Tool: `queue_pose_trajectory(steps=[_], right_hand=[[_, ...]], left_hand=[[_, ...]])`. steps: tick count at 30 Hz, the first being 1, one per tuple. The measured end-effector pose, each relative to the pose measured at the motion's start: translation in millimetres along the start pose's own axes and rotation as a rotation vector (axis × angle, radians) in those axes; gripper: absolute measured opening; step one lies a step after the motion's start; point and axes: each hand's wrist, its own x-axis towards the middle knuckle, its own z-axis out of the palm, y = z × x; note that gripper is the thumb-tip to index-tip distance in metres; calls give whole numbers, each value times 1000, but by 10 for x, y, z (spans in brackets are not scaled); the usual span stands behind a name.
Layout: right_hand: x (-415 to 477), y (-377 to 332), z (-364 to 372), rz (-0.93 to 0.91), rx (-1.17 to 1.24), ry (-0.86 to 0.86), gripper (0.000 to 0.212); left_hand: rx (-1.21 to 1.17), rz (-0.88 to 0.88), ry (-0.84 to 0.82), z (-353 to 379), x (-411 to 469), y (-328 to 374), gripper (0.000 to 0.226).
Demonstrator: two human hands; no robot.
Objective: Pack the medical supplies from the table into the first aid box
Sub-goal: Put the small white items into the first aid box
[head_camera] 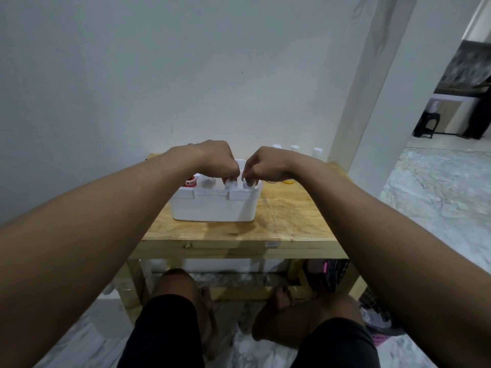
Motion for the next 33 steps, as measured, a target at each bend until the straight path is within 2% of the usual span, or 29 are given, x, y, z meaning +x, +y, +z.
queue_pose_trajectory(steps=[6,11,25,33], right_hand=[[-13,-6,-8,-6,26,26,38],[-18,13,-16,-10,43,27,25],[15,53,-5,-1,3,37,20],[-24,17,-8,4,32,18,24]], left_hand=[[-46,9,-12,-18,-13,-1,22],[-58,38,-22,1,15,17,20],[32,67,25,-17,34,-53,17],[23,37,-10,-34,39,-34,17]])
